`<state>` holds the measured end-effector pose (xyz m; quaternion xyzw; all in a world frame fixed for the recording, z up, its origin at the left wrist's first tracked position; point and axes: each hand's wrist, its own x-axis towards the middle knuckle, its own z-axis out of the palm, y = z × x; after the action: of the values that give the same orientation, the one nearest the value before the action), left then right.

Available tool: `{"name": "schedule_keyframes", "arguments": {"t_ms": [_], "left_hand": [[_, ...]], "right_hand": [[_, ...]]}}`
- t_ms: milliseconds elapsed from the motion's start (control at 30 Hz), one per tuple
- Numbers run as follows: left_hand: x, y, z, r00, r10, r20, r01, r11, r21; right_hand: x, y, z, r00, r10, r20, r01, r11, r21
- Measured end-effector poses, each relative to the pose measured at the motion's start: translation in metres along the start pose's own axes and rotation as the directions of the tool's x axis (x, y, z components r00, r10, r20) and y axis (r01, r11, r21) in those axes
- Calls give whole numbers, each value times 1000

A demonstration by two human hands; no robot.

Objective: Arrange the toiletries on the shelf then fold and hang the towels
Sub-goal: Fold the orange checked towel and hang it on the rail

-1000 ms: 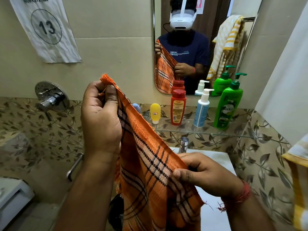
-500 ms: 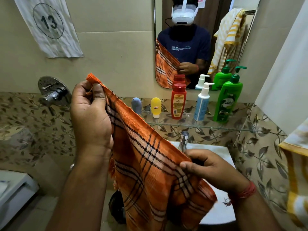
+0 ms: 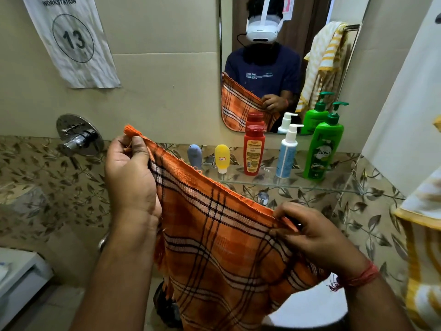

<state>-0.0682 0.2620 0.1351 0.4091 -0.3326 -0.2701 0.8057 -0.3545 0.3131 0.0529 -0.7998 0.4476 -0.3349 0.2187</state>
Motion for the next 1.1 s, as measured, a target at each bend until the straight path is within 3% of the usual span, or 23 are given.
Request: {"name": "schedule_keyframes", "arguments": {"t_ms": [100, 200, 300, 467, 667, 833, 967, 1100], "left_hand": [[1, -7, 0, 1000, -18, 2, 18, 1000, 13], [5, -13, -1, 1000, -23, 6, 22, 997, 69], [9, -20, -2, 999, -48, 0, 47, 994, 102], [9, -20, 6, 998, -55, -10, 55, 995, 84], [-3, -12, 25, 989, -76, 129, 68, 996, 64], [-18, 1, 41, 962, -66, 264, 72, 997, -12], [-15, 3, 41, 960, -40, 278, 29, 999, 45], [-5, 0, 38, 972, -13, 235, -12, 994, 107]], "right_hand": [[-1, 0, -2, 999, 15, -43, -13, 999, 42], [-2, -4, -7, 985, 77, -157, -4, 907, 420], [2, -11, -14, 981, 112, -156, -7, 835, 551], [7, -5, -12, 977, 111, 183, -175, 905, 388], [19, 2, 31, 919, 91, 384, -249, 889, 385], [39, -1, 69, 942, 80, 326, -169, 952, 254], [44, -6, 82, 972, 27, 235, -76, 976, 204], [44, -25, 84, 989, -124, -85, 125, 992, 14]]}}
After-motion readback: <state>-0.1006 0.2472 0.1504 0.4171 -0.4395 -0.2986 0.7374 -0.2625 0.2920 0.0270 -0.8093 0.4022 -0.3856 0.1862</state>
